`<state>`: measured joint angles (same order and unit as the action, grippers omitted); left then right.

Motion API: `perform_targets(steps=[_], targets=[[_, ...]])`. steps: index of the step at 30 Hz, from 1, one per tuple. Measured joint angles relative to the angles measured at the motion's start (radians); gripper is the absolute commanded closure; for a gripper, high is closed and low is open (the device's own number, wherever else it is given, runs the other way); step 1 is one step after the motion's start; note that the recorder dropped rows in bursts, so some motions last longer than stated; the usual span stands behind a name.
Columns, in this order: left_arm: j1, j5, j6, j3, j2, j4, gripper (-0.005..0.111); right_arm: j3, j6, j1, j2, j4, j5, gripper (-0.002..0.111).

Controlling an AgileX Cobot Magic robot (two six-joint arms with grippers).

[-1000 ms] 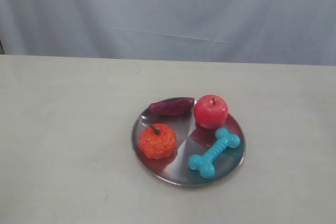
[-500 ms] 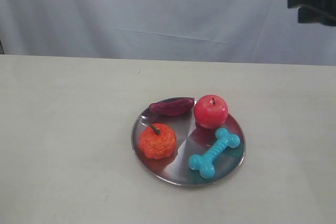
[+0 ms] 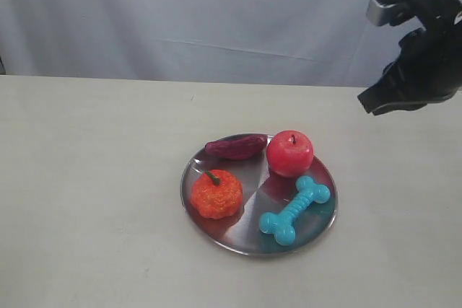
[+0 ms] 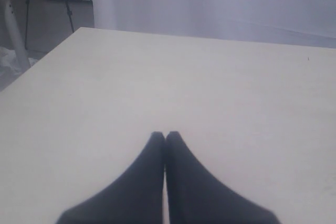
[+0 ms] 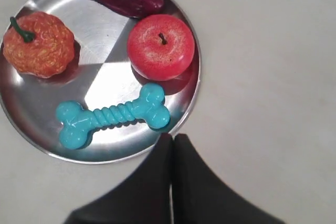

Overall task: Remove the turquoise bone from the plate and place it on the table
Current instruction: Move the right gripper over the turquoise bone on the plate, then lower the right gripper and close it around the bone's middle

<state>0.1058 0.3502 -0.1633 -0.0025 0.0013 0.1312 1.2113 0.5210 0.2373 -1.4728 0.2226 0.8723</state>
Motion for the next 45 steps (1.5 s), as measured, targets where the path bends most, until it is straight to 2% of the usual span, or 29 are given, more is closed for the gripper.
perform_targets(steps=[7, 14, 17, 21, 23, 28, 45], targets=[[0.000, 0.000, 0.000, 0.000, 0.000, 0.000, 0.107, 0.002, 0.134, -0.028, -0.082, 0.012, 0.022, 0.109], [0.000, 0.000, 0.000, 0.000, 0.000, 0.000, 0.107, 0.002, 0.258, -0.194, -0.177, -0.023, 0.020, 0.108], [0.000, 0.000, 0.000, 0.000, 0.000, 0.000, 0.107, 0.002, 0.264, -0.274, -0.211, -0.075, 0.004, 0.095], [0.000, 0.000, 0.000, 0.000, 0.000, 0.000, 0.107, 0.002, 0.254, -0.366, -0.257, -0.138, -0.005, 0.070], [0.000, 0.000, 0.000, 0.000, 0.000, 0.000, 0.107, 0.002, 0.234, -0.401, -0.278, -0.180, -0.015, 0.065], [0.000, 0.000, 0.000, 0.000, 0.000, 0.000, 0.107, 0.002, 0.187, -0.432, -0.311, -0.236, -0.047, 0.064], [0.000, 0.000, 0.000, 0.000, 0.000, 0.000, 0.107, 0.002, 0.181, -0.432, -0.371, -0.426, -0.009, 0.064]])
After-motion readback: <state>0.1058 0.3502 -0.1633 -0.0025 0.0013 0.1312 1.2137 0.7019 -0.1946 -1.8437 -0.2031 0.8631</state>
